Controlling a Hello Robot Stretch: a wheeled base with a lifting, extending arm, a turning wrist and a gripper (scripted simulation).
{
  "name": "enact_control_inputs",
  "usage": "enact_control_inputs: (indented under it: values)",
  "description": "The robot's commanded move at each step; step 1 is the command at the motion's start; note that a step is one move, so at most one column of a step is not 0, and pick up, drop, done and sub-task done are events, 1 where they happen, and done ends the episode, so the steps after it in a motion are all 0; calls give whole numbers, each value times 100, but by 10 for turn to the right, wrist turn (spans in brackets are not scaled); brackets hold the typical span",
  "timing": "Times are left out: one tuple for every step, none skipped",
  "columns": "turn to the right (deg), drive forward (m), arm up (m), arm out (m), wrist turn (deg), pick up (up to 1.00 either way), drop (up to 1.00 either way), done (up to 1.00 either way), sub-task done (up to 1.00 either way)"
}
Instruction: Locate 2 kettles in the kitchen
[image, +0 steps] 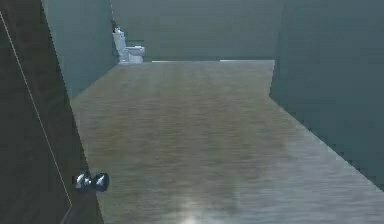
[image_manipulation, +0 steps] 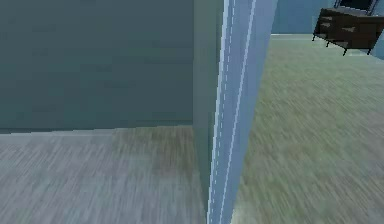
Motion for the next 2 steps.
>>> enact_control_inputs:
  values:
    - [0, 80, 0, 0, 0, 0, 0, 0, 0]
    - [-90, 0, 0, 0, 0, 0, 0, 0, 0]
